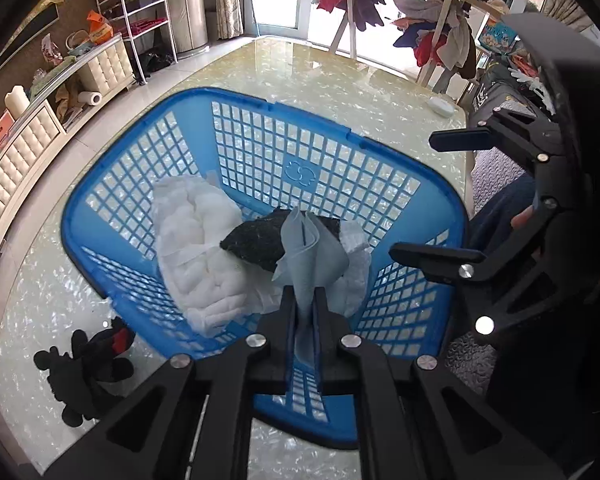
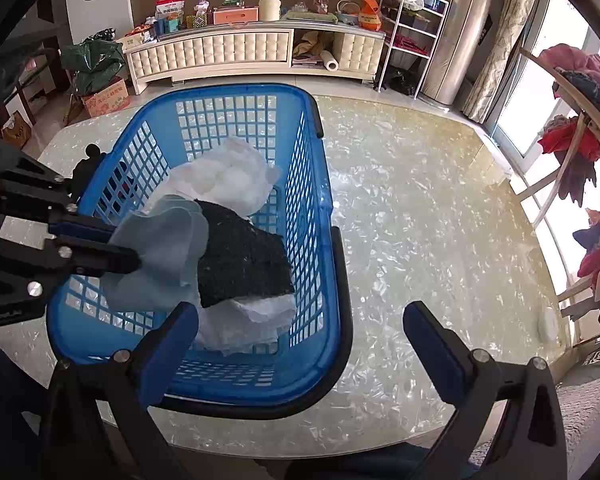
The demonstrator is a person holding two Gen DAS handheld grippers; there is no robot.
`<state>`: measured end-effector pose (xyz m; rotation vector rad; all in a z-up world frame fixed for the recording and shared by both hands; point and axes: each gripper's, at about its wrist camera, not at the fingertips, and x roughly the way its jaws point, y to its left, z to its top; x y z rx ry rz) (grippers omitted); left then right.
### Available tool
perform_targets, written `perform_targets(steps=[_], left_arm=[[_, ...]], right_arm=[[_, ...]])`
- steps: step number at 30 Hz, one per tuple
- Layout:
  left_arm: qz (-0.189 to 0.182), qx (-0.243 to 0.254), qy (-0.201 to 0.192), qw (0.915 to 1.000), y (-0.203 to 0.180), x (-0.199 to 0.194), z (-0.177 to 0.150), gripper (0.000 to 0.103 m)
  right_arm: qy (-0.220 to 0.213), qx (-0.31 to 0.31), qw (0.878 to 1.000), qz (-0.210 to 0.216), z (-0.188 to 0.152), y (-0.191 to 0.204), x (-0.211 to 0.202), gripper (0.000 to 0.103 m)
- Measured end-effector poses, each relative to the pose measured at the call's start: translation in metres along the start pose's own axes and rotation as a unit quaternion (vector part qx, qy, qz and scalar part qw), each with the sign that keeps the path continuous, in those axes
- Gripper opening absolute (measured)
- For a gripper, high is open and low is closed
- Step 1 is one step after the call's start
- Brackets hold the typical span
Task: Organize soft objects
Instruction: 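Lower the light blue cloth into the blue basket and open the left gripper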
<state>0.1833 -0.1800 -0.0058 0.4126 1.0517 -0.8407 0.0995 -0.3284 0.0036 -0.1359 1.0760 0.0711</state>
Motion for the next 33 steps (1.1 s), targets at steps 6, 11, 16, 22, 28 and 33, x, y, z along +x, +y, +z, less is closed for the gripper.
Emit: perform_targets(steps=[6,11,16,22,28,33], left_arm=[[0.004,0.000,0.017,0.9999,-0.002,0.021,0.000,0.005],[0.004,0.006,0.015,0.9999,-0.004,0.027,0.001,0.005],[0.006,0.008,0.016,0.9998,-0.004,0.027,0.001,0.015],[0.006,0.018,0.010,0.9998,-0.007,0.028,0.005,0.067],[0.036,0.023,0.019,0.9989,-0.001,0.029,0.004,0.081],[0.046,0.025,0.009,0.9986,0.000,0.019,0.006,0.081]], right_arm=[[-0.004,0.006,1.000,0.012,-0.001,-0.004,0.001,0.103],[0.001,0.007,1.000,0.015,-0.001,-0.004,0.004,0.103],[-0.001,0.010,1.000,0.016,-0.001,-0.007,0.003,0.102],[-0.006,0.010,1.000,0.019,-0.004,-0.008,0.002,0.102],[-0.012,0.011,1.000,0.015,-0.003,-0.008,0.001,0.102],[-0.021,0.013,0.999,0.023,-0.002,-0.008,-0.003,0.102]])
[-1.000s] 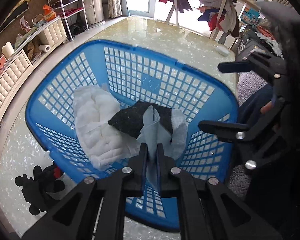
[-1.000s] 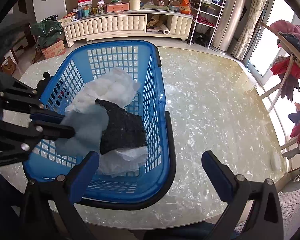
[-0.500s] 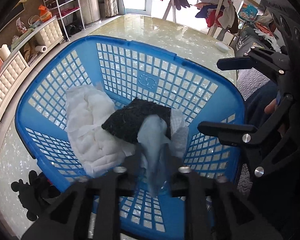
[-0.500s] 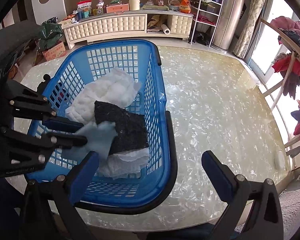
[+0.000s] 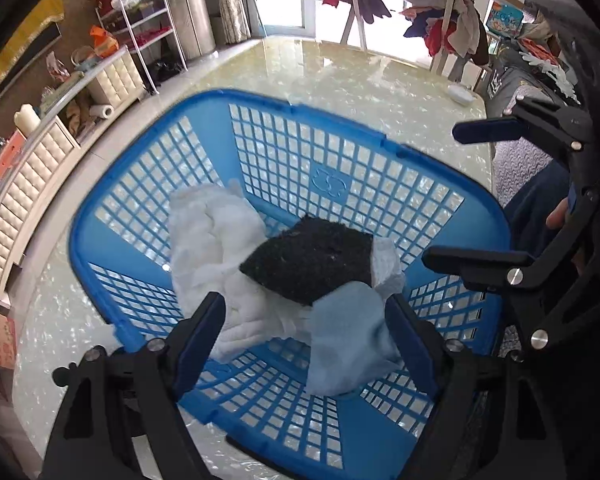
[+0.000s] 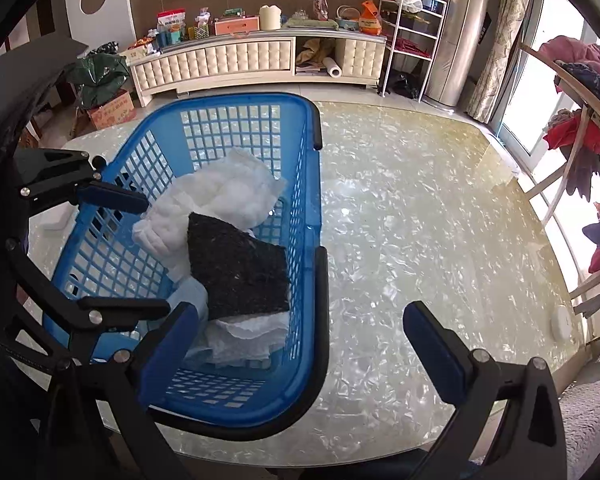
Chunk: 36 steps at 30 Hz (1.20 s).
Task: Organize soft objects
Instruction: 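Lower the light blue cloth into the blue basket and open the left gripper, then grasp the white foam block with the left gripper while the right grasps the black plush toy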
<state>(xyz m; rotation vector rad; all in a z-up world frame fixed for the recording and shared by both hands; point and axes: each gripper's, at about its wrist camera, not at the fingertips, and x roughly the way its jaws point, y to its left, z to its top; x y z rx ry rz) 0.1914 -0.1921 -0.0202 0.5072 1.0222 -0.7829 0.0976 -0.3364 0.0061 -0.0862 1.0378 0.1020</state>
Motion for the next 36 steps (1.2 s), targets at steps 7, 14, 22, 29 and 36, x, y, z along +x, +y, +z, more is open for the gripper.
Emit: perform_targets(steps=[7,14,22,29,36], left_arm=[[0.001,-0.013,-0.037,0.9992,0.005,-0.027,-0.003,0.103],[-0.009,-0.022,-0.080,0.9965,0.015,-0.057,-0.021,0.103],[-0.017,-0.039,-0.105,0.9936,0.033,-0.089,-0.044,0.103],[0.047,-0.101,-0.100,0.9887,0.065,-0.112,-0.072,0.103],[0.085,-0.122,-0.075,0.9861,0.098,-0.122,-0.114,0.103]], right_arm=[[-0.005,0.002,1.000,0.008,0.004,0.004,-0.006,0.102],[-0.016,-0.018,1.000,0.010,0.012,0.029,-0.021,0.102],[-0.015,-0.040,0.999,0.012,0.028,0.055,-0.025,0.102],[-0.012,-0.073,0.997,0.015,0.045,0.087,-0.020,0.102],[0.008,-0.106,0.994,0.023,0.064,0.127,-0.005,0.102]])
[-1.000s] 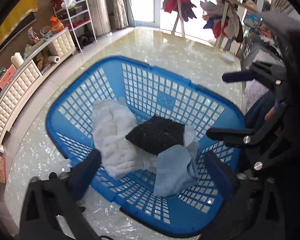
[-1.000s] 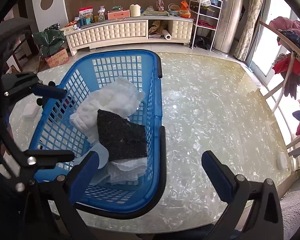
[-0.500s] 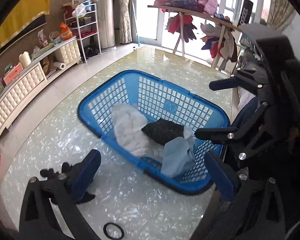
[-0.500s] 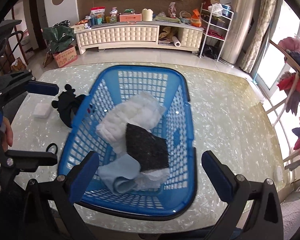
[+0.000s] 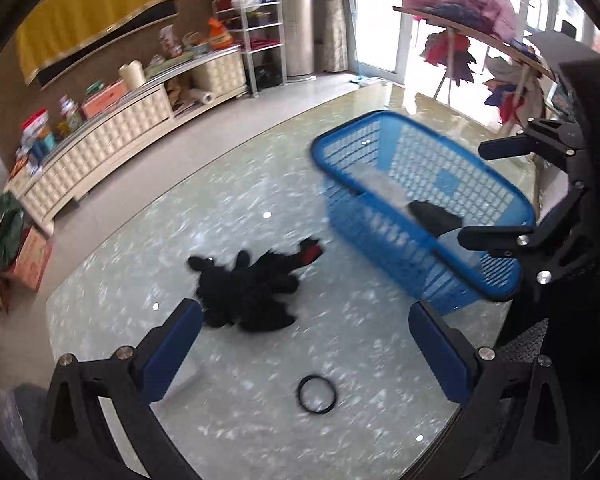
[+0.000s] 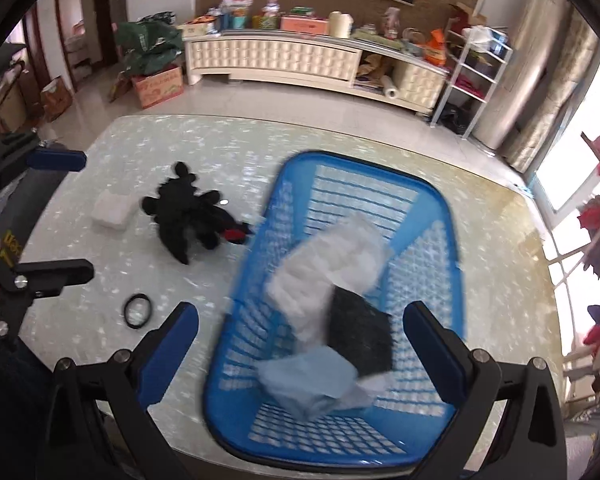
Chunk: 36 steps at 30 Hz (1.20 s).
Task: Organize soft objects
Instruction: 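Grasp the white foam block with the left gripper while the right grasps the black plush toy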
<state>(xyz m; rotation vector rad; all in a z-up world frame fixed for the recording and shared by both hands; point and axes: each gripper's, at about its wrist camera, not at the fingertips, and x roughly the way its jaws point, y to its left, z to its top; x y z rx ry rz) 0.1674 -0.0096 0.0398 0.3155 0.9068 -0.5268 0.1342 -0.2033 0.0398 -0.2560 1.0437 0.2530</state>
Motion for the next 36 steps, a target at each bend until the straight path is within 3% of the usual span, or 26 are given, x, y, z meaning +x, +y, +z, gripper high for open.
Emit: perform_targets(steps=[5,10,17,36], left_arm=[[0.030,-0.027,0.010,0.9991,0.033,-0.004,-0.020,0.103],[0.040,-0.038,0.025,0.9981,0.065,-0.004,-0.039,0.103],[0.044,-0.101,0.040,0.9931,0.117,0.003,-0.064,0.103],[0.052,-0.171,0.114,0.9772,0.178,0.061,-0.098,0.103]], right_arm=[[-0.002,-0.041,0.999,0.010,0.020,0.030,0.012,0.102],[0.005,-0.074,0.997,0.015,0.036,0.056,0.030,0.102],[0.030,-0.111,0.993,0.019,0.052,0.085,0.063,0.102],[0.112,-0.175,0.978,0.026,0.090,0.138,0.153,0.102]])
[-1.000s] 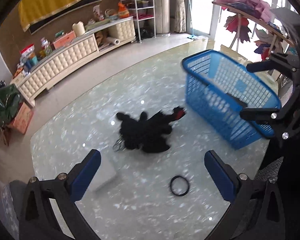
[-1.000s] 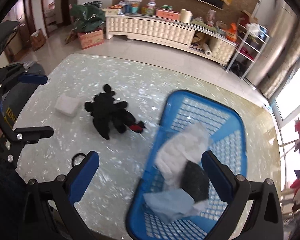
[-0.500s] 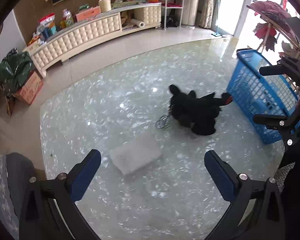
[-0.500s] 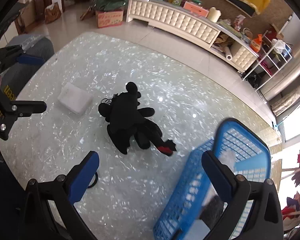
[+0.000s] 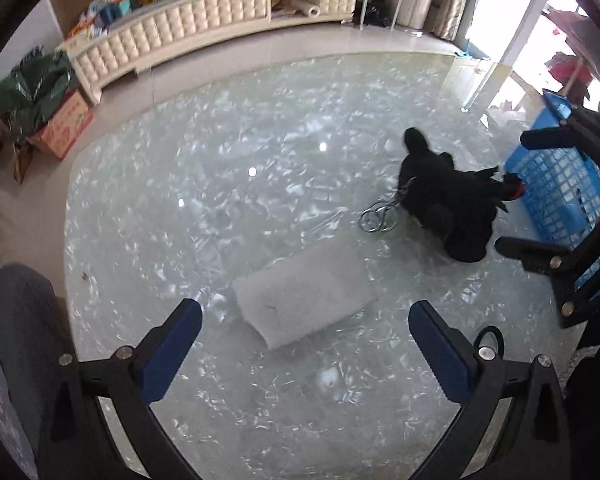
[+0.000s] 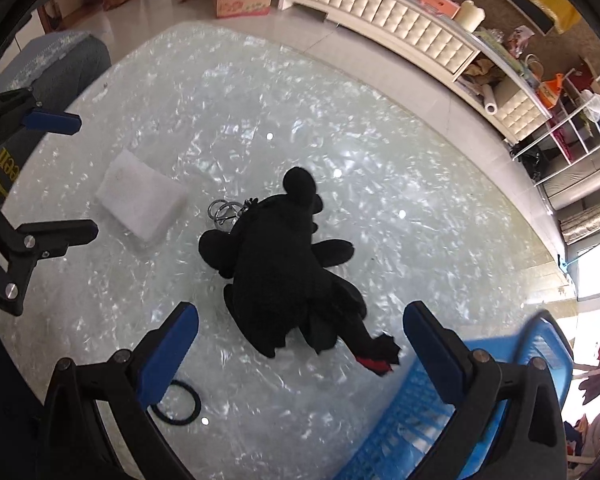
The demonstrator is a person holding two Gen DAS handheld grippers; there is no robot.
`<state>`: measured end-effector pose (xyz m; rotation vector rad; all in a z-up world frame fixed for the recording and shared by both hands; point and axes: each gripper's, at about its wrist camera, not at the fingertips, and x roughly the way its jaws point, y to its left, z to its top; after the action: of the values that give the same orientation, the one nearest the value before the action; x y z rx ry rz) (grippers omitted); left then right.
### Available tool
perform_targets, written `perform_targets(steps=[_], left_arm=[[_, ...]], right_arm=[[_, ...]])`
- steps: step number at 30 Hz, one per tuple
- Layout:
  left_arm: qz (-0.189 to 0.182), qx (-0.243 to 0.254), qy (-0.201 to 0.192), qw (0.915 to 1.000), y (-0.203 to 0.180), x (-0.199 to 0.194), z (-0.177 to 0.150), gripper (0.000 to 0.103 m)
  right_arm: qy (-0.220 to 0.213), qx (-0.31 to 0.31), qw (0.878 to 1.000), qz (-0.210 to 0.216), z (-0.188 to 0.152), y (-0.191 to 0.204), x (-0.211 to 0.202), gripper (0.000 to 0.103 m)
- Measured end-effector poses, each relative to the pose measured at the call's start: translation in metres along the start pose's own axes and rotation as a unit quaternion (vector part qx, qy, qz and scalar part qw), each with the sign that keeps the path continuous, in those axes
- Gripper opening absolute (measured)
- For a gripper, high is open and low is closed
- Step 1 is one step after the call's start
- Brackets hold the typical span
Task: Organize soft objects
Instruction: 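Grasp the white foam block with the left gripper while the right grasps the black plush toy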
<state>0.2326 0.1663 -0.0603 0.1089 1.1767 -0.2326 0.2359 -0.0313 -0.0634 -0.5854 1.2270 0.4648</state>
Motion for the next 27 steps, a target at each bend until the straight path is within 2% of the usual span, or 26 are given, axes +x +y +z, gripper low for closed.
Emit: perform_targets(steps=[6,12,19,26,27], left_arm=[[-0.019,-0.032,0.038,0.9986,0.015,0.031,0.001,0.103],[-0.013,-0.029,0.067,0.9973,0.015,0.059,-0.002,0.103],[-0.012,-0.056,0.067,0.9961,0.022,0.069,0.007,0.103],[-0.009,-0.043,0.076,0.9961,0.006,0.082,0.020,0.103],[-0.008,-0.044,0.077,0.9960,0.003,0.083,0.020,0.103]], right_arm=[[0.026,-0.011,1.000,-0.005,0.014,0.006,0.029,0.102],[0.035,-0.012,0.999,0.004,0.022,0.004,0.042,0.102],[0.045,-0.003,0.999,0.022,0.024,-0.004,0.053,0.102],[0.050,0.003,0.998,0.035,0.030,-0.012,0.059,0.102],[0.050,0.004,0.998,0.038,0.030,-0.013,0.060,0.099]])
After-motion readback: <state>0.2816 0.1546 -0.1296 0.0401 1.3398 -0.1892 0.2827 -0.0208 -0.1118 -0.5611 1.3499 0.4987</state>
